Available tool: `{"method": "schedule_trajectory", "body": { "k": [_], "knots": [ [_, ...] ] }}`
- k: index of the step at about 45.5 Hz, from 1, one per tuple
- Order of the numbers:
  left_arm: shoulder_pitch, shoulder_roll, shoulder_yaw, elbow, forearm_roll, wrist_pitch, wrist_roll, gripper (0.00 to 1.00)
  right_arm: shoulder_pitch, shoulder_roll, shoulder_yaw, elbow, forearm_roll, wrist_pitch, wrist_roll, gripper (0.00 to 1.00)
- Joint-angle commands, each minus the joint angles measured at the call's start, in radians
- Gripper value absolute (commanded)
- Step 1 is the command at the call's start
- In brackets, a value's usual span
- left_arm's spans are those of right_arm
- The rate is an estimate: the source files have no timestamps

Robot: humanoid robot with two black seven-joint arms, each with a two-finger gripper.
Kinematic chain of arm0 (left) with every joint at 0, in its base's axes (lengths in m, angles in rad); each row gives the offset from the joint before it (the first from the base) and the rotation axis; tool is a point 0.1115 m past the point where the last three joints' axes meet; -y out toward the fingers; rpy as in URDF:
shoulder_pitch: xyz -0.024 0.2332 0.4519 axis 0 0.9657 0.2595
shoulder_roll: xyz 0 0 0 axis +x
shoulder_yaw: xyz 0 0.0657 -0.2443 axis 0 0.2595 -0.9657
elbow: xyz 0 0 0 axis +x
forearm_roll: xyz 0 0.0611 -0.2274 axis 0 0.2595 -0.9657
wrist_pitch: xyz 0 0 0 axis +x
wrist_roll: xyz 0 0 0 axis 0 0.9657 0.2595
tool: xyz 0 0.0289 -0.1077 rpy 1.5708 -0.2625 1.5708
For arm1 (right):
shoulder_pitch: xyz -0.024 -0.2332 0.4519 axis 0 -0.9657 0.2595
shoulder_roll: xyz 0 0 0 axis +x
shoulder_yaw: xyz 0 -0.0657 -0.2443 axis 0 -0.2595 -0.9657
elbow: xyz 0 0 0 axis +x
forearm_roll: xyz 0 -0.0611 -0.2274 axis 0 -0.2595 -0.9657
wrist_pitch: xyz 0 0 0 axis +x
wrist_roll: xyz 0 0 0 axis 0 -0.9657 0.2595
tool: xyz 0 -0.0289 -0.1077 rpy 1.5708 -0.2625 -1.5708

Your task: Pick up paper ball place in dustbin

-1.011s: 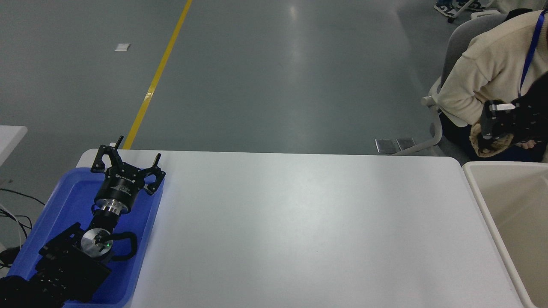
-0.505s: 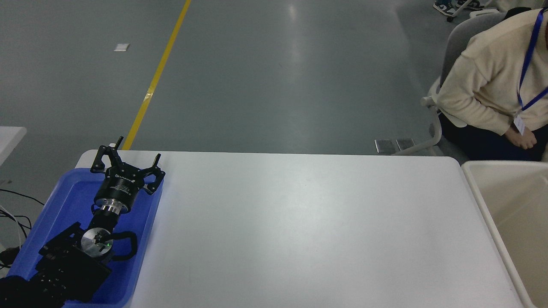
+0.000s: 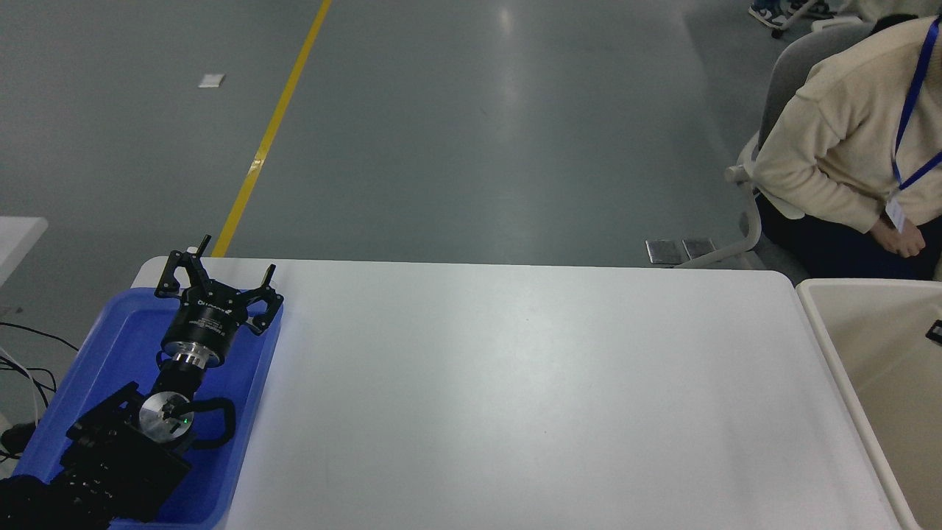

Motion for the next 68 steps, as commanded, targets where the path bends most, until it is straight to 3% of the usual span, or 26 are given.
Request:
{"method": "schedule_trajectory", "body": {
  "k": [1, 23, 24, 28, 29, 32, 33, 68],
  "knots": [
    [-0.001, 0.000, -0.001, 0.000, 0.000, 0.000, 0.000, 1.00, -0.117, 0.076, 0.047, -0.104, -0.001, -0.110, 0.000, 0.00],
    [-0.001, 0.000, 0.000, 0.000, 0.000, 0.000, 0.000, 1.00, -0.118, 0.075, 0.047, -0.101, -0.001, -0.120, 0.000, 0.00],
    [0.000, 0.000, -0.001, 0.000, 0.000, 0.000, 0.000, 1.00, -0.118, 0.075, 0.047, -0.102, -0.001, -0.120, 0.000, 0.05],
    [-0.001, 0.000, 0.000, 0.000, 0.000, 0.000, 0.000, 1.00, -0.118, 0.071, 0.047, -0.102, -0.001, -0.129, 0.000, 0.40],
    [0.000, 0.000, -0.001, 0.000, 0.000, 0.000, 0.000, 1.00, -0.117, 0.071, 0.047, -0.104, -0.001, -0.136, 0.000, 0.51],
    [0.000, 0.000, -0.001, 0.000, 0.000, 0.000, 0.000, 1.00, -0.117, 0.064, 0.048, -0.104, 0.000, -0.170, 0.000, 0.97],
    [-0.001, 0.000, 0.000, 0.000, 0.000, 0.000, 0.000, 1.00, -0.115, 0.061, 0.050, -0.102, 0.000, -0.179, 0.000, 1.00],
    [0.000, 0.000, -0.001, 0.000, -0.002, 0.000, 0.000, 1.00, -0.123, 0.059, 0.052, -0.102, 0.003, -0.216, 0.000, 1.00]
  ]
}}
